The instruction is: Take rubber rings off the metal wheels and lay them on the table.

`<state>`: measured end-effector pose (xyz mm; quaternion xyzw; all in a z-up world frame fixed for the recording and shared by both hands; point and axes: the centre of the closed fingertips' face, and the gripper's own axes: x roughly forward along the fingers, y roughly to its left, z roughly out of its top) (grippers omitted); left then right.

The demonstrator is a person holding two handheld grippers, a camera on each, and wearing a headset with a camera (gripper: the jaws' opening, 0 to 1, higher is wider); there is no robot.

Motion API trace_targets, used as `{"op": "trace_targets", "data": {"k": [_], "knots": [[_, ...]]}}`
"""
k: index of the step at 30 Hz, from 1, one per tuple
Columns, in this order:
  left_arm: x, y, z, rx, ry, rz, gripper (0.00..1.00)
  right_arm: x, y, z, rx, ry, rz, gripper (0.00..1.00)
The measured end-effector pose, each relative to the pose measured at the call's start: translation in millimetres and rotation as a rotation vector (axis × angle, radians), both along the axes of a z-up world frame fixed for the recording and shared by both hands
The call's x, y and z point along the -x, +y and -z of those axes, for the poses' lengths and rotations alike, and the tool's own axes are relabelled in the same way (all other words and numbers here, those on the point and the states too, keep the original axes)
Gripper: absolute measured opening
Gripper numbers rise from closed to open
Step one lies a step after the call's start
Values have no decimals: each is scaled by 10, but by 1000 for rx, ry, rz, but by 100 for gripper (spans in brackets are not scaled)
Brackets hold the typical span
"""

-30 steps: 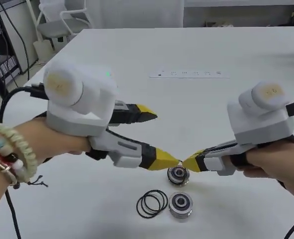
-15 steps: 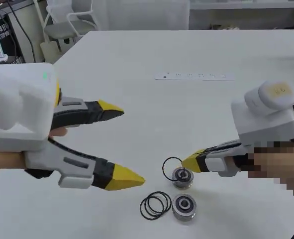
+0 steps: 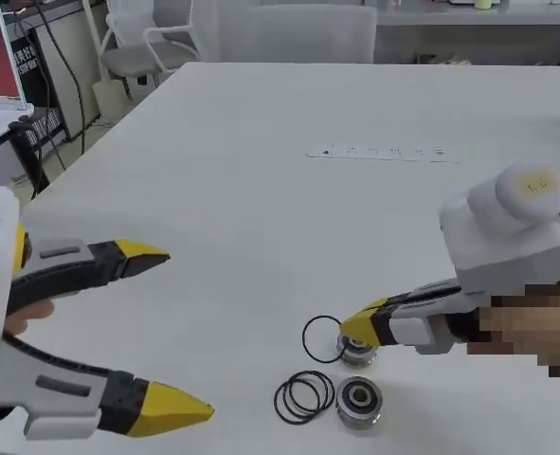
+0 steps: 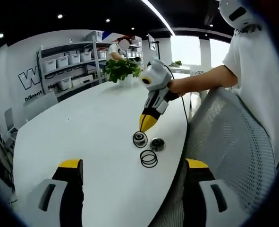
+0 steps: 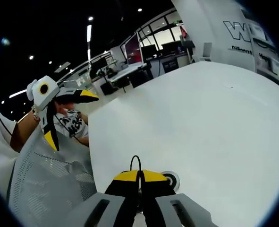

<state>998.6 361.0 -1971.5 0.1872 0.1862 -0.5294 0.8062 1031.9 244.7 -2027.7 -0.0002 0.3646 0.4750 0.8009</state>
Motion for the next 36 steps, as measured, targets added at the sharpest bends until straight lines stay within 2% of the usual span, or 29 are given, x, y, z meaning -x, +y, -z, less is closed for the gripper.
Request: {"op": "trace_targets", "data": {"k": [8,13,23,36], "knots": [[110,141,243,1,74,-68,87,160,92,95,21,42,-68,0],[159,139,326,-21,93,-70,86,224,117,170,39,59,-100,0],[139,149,338,15,125,-109,82,239,123,322,86,69,-130,0],[81,178,324,63,141,-152,78,156,68,434,159,26,-116,0]]}}
